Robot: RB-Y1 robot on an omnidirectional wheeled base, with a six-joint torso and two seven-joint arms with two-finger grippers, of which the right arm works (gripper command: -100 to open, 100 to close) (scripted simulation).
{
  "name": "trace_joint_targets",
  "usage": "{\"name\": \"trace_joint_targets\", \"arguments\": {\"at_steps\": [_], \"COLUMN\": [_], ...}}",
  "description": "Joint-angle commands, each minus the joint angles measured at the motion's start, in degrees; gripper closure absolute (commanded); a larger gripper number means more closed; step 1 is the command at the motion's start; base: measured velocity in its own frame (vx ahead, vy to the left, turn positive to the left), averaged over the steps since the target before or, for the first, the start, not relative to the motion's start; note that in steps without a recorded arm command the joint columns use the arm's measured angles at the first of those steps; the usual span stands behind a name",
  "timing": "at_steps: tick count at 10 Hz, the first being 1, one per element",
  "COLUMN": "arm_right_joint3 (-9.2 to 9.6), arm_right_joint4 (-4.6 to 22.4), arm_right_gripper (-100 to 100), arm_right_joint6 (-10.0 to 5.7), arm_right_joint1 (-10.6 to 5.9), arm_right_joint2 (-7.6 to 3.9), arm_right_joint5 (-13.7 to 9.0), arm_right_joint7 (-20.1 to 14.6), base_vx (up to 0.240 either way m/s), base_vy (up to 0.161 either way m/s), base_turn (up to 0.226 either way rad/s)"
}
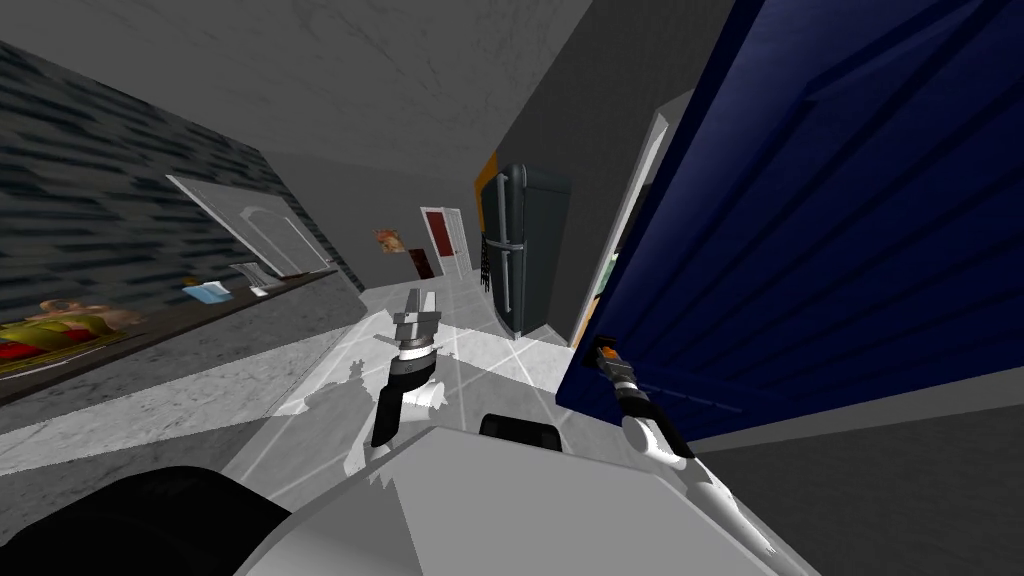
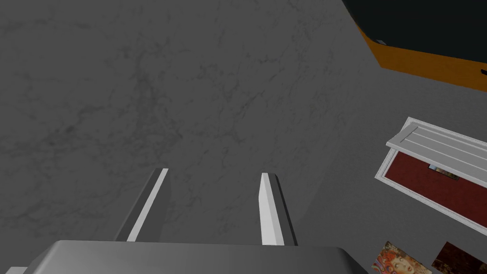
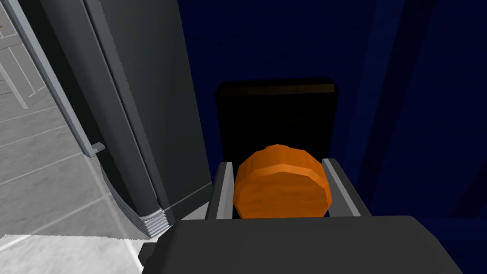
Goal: Pull the door open
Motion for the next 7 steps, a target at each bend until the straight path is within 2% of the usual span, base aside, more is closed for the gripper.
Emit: {"name": "trace_joint_targets", "arguments": {"at_steps": [1,7], "arm_right_joint3": [0.64,3.32], "arm_right_joint4": [-0.4,-1.7], "arm_right_gripper": [100,100], "arm_right_joint6": [-0.44,-2.69], "arm_right_joint1": [0.32,1.75], "arm_right_joint2": [-0.53,-4.03], "arm_right_joint5": [0.3,1.8], "arm_right_joint7": [-0.8,-4.7], "base_vx": [-0.190,-0.200], "base_vy": [-0.041,-0.065], "base_turn": [0.109,0.116]}}
